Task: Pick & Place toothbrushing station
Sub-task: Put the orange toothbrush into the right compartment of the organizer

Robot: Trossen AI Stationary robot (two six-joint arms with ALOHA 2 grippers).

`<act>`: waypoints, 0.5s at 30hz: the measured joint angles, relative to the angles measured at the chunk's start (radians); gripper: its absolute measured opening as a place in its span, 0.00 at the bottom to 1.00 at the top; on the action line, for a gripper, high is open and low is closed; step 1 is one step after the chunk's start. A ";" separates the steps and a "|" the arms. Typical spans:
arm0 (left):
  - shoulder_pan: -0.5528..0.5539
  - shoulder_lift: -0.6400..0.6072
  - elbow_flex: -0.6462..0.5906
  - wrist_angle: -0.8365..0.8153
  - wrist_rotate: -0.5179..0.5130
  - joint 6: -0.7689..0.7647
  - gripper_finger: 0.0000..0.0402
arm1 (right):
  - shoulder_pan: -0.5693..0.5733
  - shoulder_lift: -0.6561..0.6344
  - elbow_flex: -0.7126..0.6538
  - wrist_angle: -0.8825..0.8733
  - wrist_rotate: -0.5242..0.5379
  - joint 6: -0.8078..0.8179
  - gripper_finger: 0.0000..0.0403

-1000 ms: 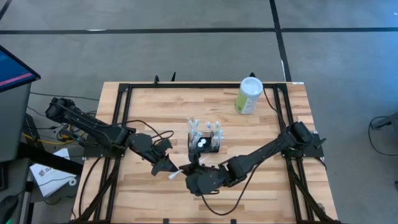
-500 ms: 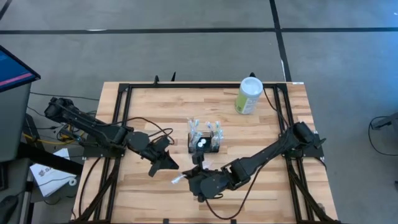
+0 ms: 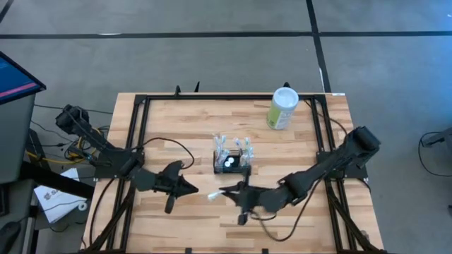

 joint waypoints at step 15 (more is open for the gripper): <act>-0.037 -0.029 -0.271 0.461 -0.054 0.269 0.01 | -0.104 -0.079 -0.525 0.996 -0.192 -0.093 0.03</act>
